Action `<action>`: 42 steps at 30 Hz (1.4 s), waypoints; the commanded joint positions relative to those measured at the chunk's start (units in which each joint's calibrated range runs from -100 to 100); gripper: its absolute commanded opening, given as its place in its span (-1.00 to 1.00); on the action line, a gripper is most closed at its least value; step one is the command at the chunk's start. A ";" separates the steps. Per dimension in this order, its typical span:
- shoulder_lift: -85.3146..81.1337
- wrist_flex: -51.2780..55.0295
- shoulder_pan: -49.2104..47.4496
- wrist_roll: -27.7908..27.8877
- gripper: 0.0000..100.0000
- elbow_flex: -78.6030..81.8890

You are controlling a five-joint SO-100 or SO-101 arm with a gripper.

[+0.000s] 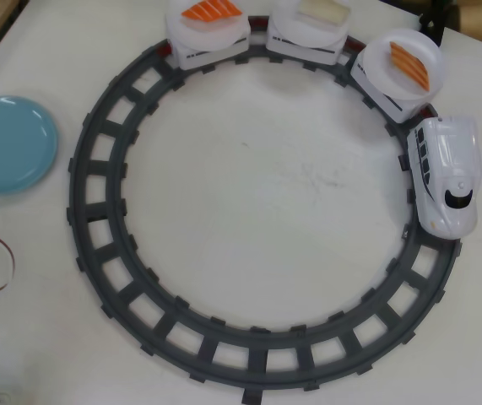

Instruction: Pick up the sushi from the Shinkansen and put it on the blue dish

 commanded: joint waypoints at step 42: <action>0.11 -1.32 2.29 -0.39 -0.50 -0.93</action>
